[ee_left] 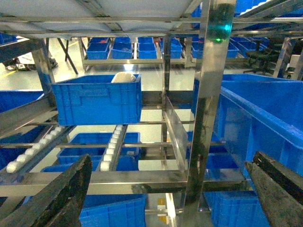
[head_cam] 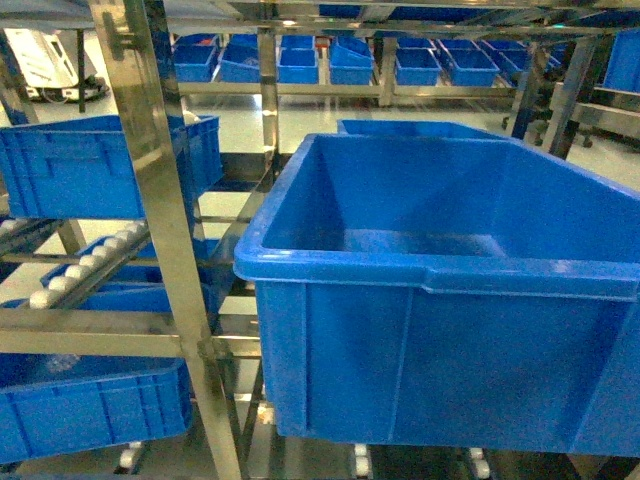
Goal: Place magnetic block on left shelf second layer
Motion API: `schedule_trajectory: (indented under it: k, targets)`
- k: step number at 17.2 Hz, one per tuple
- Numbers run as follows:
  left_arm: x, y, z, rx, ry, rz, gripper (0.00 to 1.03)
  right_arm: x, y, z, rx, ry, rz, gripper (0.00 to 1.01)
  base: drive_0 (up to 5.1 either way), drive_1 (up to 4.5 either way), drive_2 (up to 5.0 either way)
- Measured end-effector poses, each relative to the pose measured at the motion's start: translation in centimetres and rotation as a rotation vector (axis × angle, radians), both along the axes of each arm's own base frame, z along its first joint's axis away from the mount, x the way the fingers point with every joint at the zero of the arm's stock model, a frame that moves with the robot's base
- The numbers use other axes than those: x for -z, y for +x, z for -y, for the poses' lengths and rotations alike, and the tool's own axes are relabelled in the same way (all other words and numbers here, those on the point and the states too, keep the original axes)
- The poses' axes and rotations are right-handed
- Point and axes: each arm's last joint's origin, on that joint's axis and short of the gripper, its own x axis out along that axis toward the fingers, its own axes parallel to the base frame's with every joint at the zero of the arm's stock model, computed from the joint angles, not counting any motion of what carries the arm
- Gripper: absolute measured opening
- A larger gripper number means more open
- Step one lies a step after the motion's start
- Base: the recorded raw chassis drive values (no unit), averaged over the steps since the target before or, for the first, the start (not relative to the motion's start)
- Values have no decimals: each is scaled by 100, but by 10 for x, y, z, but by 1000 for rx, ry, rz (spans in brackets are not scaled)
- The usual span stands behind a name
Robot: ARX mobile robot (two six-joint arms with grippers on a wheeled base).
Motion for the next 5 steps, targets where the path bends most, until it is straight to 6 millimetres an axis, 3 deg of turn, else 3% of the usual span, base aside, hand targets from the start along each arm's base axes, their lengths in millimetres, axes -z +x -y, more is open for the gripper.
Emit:
schedule_trajectory:
  k: [5]
  targets:
    - [0, 0, 0, 0, 0, 0, 98, 0, 0, 0, 0, 0, 0, 98, 0, 0, 0]
